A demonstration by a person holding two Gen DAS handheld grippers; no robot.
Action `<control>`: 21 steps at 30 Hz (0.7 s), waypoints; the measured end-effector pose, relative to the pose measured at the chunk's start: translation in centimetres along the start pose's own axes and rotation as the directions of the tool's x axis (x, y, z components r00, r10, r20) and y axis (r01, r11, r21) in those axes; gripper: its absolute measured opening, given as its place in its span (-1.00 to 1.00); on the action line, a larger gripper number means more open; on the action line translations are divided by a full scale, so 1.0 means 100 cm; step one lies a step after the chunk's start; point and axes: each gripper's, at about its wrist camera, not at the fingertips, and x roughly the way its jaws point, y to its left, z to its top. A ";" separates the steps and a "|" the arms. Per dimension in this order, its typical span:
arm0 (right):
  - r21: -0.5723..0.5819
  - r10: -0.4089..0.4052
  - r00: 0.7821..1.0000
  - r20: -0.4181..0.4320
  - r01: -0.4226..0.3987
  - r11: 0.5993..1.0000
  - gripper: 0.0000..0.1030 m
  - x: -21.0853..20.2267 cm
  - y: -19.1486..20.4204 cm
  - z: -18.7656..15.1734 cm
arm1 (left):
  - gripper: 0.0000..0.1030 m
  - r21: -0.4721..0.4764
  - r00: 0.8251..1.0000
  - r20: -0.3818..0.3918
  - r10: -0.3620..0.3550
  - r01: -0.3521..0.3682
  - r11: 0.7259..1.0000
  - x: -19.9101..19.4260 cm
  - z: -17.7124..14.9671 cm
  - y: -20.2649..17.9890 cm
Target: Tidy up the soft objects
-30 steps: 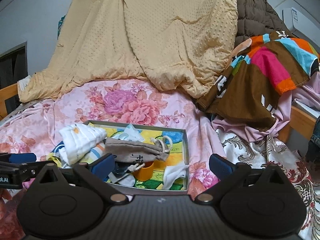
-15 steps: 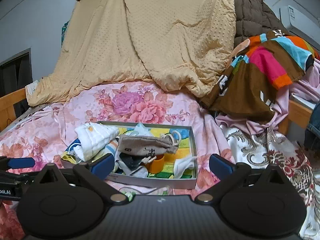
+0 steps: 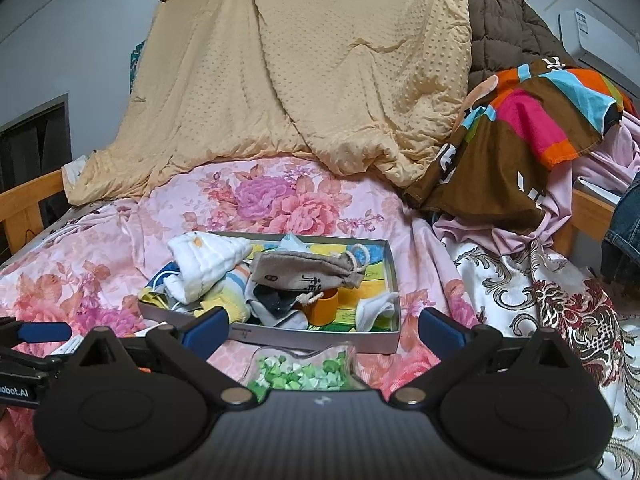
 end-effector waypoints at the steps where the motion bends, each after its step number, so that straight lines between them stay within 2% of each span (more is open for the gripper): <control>1: 0.005 0.002 1.000 0.000 -0.002 1.000 0.99 -0.002 0.001 -0.002 | 0.98 0.000 1.000 -0.002 0.002 -0.002 1.000 -0.001 -0.001 0.000; 21: 0.093 0.012 0.999 -0.040 -0.009 0.996 0.99 -0.033 0.010 -0.049 | 0.98 -0.026 0.998 -0.022 0.058 -0.059 0.998 -0.020 -0.035 0.003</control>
